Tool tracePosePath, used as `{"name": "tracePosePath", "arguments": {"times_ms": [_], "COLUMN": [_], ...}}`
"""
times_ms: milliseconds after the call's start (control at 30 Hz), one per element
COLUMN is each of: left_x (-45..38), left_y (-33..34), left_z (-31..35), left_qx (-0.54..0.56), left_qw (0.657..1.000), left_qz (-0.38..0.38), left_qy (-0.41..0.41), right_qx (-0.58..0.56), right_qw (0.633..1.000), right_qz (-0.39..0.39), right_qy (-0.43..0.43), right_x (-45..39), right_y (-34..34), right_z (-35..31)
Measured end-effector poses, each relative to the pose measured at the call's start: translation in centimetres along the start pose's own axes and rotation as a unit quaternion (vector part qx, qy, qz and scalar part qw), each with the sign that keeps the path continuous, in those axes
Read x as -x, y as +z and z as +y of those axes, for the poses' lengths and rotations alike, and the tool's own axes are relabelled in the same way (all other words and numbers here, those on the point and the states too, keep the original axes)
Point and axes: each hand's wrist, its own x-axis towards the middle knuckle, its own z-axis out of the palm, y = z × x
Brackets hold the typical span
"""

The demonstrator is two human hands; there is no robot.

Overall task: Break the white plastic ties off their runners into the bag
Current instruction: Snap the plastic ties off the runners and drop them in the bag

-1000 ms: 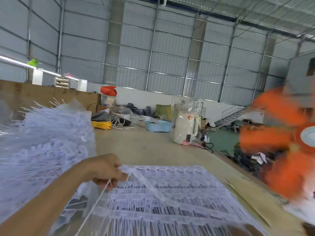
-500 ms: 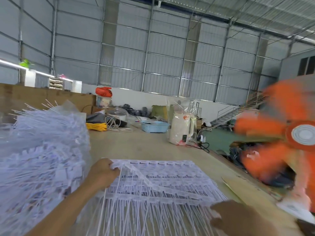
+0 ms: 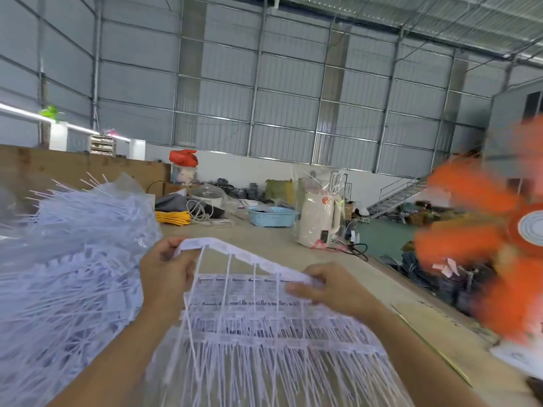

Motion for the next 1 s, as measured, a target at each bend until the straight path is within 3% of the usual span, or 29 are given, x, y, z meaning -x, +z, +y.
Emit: {"name": "tracePosePath", "arguments": {"times_ms": [67, 133, 233, 333, 433, 500, 600, 667, 700, 800, 867, 1000], "left_x": [-0.2, -0.2, -0.3, 0.2, 1.2, 2.0, 3.5, 3.9, 4.0, 3.1, 2.6, 3.1], "left_y": [0.1, 0.2, 0.2, 0.1, 0.3, 0.9, 2.2, 2.7, 2.6, 2.2, 1.8, 1.2], "left_z": [-0.3, -0.7, -1.5, -2.8, -4.0, -4.4, -4.6, -4.6, -4.2, -3.7, -3.6, -3.9], "left_qx": [0.027, 0.021, -0.021, -0.121, -0.238, -0.282, -0.292, -0.266, -0.228, -0.058, 0.043, -0.127], "left_qw": [0.999, 0.997, 0.989, 0.97, 0.95, 0.937, 0.918, 0.918, 0.927, 0.957, 0.958, 0.958], "left_qz": [0.004, -0.028, -0.071, -0.123, -0.145, -0.174, -0.264, -0.294, -0.299, -0.249, -0.208, -0.235], "left_qy": [-0.039, -0.073, -0.129, -0.17, -0.143, -0.106, -0.043, 0.006, 0.003, -0.139, -0.191, -0.101], "right_qx": [-0.072, -0.076, 0.135, 0.34, 0.431, 0.406, 0.141, 0.026, 0.023, -0.014, -0.045, -0.045], "right_qw": [0.992, 0.972, 0.932, 0.92, 0.901, 0.911, 0.99, 0.997, 0.995, 0.994, 0.994, 0.992], "right_qz": [0.097, 0.201, 0.289, 0.175, -0.002, -0.029, -0.013, -0.062, -0.071, -0.041, -0.009, -0.013], "right_qy": [-0.029, -0.092, -0.174, -0.084, 0.047, 0.072, -0.014, -0.046, -0.059, -0.101, -0.104, -0.115], "right_x": [-0.4, -0.7, -1.4, -2.1, -2.0, -1.5, -2.1, -2.6, -2.9, -3.8, -4.2, -4.5], "right_y": [-1.9, -3.7, -5.1, -4.4, -2.2, 0.0, 3.7, 5.7, 6.2, 6.8, 7.4, 9.3], "right_z": [-1.7, -3.6, -5.4, -4.1, 1.1, 3.3, 2.3, 0.1, -0.6, -1.1, -1.3, -1.2]}}
